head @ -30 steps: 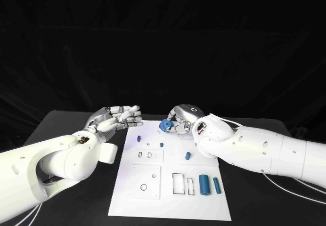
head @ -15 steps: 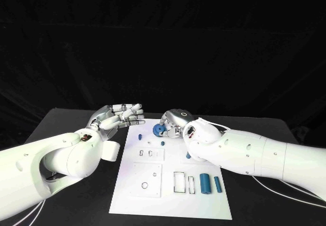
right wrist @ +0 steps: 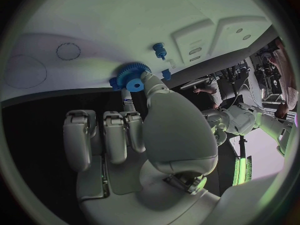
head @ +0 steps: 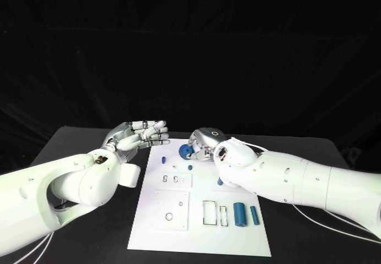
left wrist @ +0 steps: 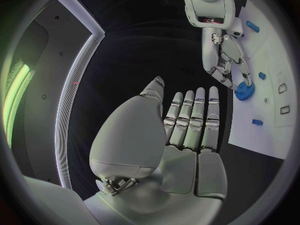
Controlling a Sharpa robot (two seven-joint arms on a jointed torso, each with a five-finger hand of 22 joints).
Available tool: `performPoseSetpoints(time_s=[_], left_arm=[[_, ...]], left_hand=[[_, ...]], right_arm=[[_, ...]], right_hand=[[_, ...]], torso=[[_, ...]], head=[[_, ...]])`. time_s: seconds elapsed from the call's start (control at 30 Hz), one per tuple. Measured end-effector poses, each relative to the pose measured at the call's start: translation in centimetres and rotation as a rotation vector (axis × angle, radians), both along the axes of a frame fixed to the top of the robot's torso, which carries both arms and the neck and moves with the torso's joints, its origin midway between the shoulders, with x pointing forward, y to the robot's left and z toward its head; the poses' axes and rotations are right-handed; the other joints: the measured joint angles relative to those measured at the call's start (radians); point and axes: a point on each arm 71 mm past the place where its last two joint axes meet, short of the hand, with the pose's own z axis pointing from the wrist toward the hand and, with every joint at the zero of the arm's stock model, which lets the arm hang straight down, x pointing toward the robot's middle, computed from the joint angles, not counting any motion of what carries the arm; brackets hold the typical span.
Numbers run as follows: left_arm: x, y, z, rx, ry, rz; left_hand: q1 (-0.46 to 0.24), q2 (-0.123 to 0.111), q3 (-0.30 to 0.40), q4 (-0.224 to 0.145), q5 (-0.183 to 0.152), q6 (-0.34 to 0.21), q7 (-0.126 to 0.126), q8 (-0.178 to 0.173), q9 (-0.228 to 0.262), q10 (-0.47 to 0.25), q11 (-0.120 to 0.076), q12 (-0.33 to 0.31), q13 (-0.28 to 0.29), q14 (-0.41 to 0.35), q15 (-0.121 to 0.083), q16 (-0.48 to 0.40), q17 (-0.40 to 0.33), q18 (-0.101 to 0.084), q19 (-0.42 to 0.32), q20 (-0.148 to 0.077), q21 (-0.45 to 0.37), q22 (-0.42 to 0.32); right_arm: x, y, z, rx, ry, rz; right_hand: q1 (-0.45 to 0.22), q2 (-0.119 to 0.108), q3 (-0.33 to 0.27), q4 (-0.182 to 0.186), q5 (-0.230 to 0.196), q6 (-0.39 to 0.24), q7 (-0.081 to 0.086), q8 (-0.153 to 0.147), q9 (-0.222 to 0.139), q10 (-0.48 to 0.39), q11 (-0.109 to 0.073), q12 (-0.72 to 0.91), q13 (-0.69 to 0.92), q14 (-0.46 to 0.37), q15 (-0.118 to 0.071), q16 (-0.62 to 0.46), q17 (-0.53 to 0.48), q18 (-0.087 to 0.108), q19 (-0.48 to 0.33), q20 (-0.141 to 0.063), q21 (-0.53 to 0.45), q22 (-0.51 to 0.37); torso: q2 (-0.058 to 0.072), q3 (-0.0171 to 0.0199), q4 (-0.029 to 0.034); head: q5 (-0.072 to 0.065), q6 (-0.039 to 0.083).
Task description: Assemble the parts on the task board
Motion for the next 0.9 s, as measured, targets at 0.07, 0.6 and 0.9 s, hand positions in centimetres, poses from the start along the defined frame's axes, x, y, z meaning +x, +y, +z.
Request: performPoseSetpoints(time_s=[0.07,0.6,0.9], left_arm=[[0.03,0.01,0.02,0.000,0.000,0.000],[0.10,0.04,0.05,0.002,0.003,-0.001],[0.10,0.13,0.04,0.003,0.004,0.000]], left_hand=[[0.000,0.000,0.000,0.000,0.000,0.000,0.000,0.000,0.000,0.000,0.000,0.000,0.000,0.000,0.000,0.000,0.000,0.000,0.000,0.000,0.000,0.000],[0.000,0.000,0.000,0.000,0.000,0.000,0.000,0.000,0.000,0.000,0.000,0.000,0.000,0.000,0.000,0.000,0.000,0.000,0.000,0.000,0.000,0.000],[0.000,0.000,0.000,0.000,0.000,-0.004,-0.004,0.000,0.000,0.000,0.000,-0.003,0.000,0.000,0.000,0.000,0.000,0.000,0.000,0.000,0.000,0.000]], right_arm=[[0.05,0.09,0.01,0.000,0.000,-0.002],[0.14,0.23,-0.29,-0.007,0.014,-0.008],[-0.01,-0.03,-0.41,-0.002,0.043,0.004]], right_hand=[[-0.002,-0.002,0.000,0.000,-0.005,0.000,0.000,-0.002,0.000,0.000,0.000,0.000,0.000,0.000,0.000,0.000,0.000,0.000,0.000,0.000,0.000,0.000],[-0.071,-0.062,-0.087,0.081,-0.020,-0.094,0.040,-0.082,-0.016,-0.018,0.033,-0.101,0.000,0.000,0.029,0.000,0.000,0.000,0.000,0.022,-0.031,0.000],[-0.071,-0.046,-0.136,0.129,-0.005,-0.087,0.037,-0.082,-0.008,-0.005,0.037,-0.077,0.000,0.000,0.029,0.000,0.000,0.000,0.004,0.025,-0.031,0.000]], torso=[[0.000,0.0005,-0.0001],[-0.001,0.0000,0.0008],[-0.001,0.0000,0.0008]], head=[[0.000,0.001],[-0.001,0.006],[0.000,0.008]])
